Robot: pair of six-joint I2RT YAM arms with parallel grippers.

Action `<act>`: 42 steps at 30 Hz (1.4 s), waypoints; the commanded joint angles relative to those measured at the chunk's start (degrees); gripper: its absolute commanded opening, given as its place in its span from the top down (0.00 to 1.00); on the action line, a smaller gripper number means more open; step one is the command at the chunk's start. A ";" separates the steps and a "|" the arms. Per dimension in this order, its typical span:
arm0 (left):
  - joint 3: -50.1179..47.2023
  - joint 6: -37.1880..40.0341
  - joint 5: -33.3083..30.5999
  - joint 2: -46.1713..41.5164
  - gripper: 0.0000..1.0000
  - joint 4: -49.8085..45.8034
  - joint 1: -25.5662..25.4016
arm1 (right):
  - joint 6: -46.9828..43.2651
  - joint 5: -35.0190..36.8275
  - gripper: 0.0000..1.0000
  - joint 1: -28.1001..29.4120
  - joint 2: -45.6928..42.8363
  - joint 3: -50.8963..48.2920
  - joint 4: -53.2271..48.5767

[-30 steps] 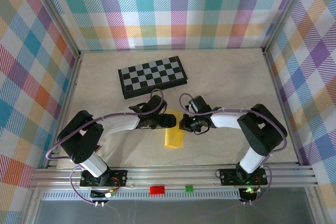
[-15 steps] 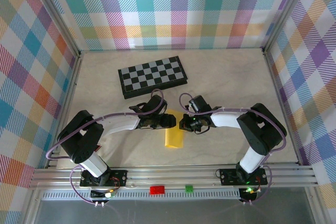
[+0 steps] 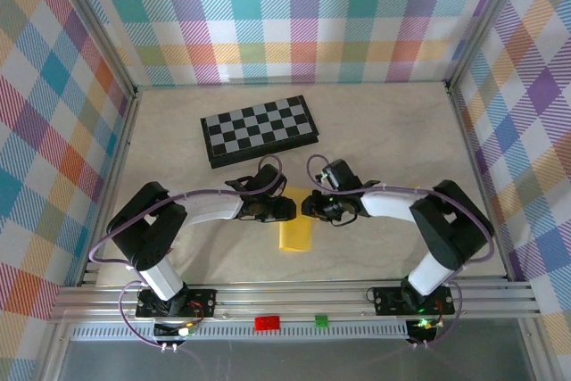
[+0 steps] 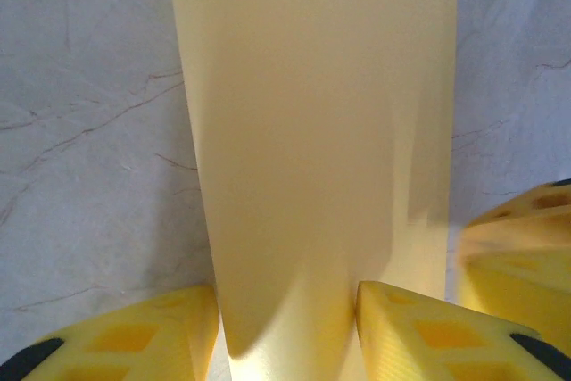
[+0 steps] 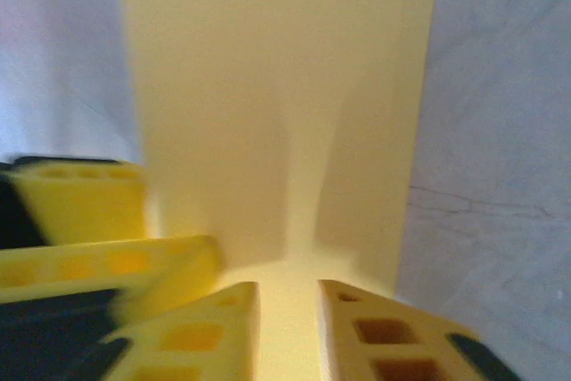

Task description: Fold a paper plane with a square sheet of paper (pick it up from the middle)

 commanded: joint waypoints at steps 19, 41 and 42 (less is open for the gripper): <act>1.53 1.34 -6.43 5.77 0.60 -5.37 -0.66 | 7.39 22.25 0.22 -2.00 -21.27 -7.41 -9.88; 2.32 3.81 -6.01 8.51 0.53 -4.86 -0.65 | 3.70 16.94 0.00 -1.99 -24.88 -13.35 0.72; 2.36 3.82 -5.87 8.65 0.52 -4.76 -0.61 | 3.44 16.78 0.01 -2.04 -24.97 -13.23 0.49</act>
